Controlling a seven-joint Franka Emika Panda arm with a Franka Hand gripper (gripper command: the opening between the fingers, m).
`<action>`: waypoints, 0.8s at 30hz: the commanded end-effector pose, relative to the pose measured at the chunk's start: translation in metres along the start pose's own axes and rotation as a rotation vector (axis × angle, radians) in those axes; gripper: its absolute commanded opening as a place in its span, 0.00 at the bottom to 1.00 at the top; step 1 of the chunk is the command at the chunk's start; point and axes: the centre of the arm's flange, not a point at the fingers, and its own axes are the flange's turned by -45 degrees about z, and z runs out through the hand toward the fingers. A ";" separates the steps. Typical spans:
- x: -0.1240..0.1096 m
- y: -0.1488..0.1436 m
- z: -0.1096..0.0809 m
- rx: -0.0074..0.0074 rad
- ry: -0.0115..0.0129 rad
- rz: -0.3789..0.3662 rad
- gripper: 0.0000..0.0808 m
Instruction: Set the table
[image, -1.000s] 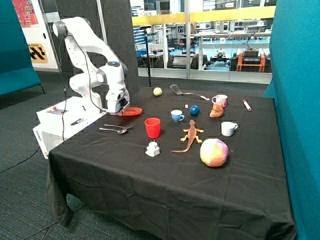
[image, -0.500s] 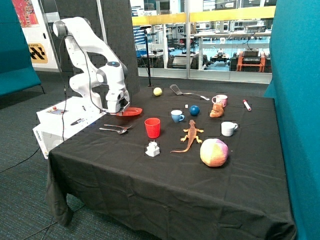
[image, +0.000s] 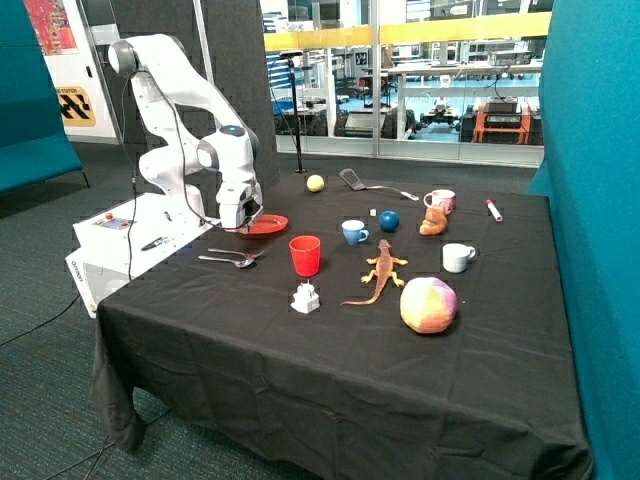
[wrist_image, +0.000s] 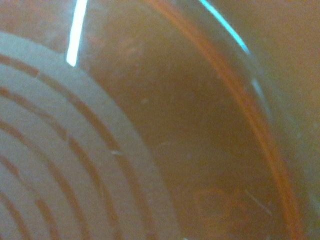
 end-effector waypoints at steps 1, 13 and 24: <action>-0.012 -0.003 0.009 -0.0011 0.0052 0.003 0.00; -0.014 0.003 0.013 -0.0011 0.0052 0.025 0.02; -0.005 0.001 0.009 -0.0011 0.0052 0.026 0.42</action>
